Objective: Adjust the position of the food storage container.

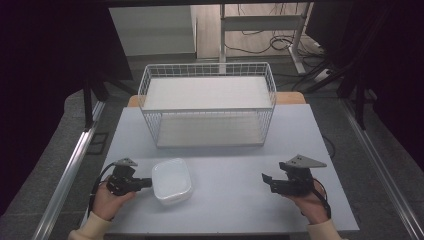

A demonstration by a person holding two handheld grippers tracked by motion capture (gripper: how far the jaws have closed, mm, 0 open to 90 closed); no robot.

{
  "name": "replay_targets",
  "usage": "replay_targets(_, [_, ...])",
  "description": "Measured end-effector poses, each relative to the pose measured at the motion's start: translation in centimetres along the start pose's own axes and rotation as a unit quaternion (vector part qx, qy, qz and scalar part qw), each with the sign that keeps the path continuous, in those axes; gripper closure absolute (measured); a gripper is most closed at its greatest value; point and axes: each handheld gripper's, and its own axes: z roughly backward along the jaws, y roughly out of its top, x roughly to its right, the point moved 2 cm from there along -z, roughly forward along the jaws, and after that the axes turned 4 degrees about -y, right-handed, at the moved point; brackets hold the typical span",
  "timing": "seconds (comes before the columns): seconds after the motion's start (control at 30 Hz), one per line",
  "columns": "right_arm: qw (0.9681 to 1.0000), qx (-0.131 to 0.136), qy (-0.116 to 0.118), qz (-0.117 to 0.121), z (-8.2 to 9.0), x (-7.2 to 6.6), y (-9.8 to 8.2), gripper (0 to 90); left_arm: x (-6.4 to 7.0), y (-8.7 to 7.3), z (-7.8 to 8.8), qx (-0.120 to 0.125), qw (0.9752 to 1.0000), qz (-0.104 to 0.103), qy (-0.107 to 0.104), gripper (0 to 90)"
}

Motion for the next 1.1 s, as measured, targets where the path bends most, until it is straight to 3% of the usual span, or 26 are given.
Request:
replay_targets(0.43, [1.0, 0.002, 0.004, -0.002, 0.1, -0.2, 0.1, 21.6, 0.5, 1.7, -1.4, -0.008, 0.9999, -0.008, -0.01, 90.0])
replay_targets(1.1, [1.0, 0.002, 0.002, 0.0, 0.0, -0.3, 0.0, 21.7, 2.9, 4.0, -3.6, -0.019, 0.9987, -0.037, -0.029, 90.0])
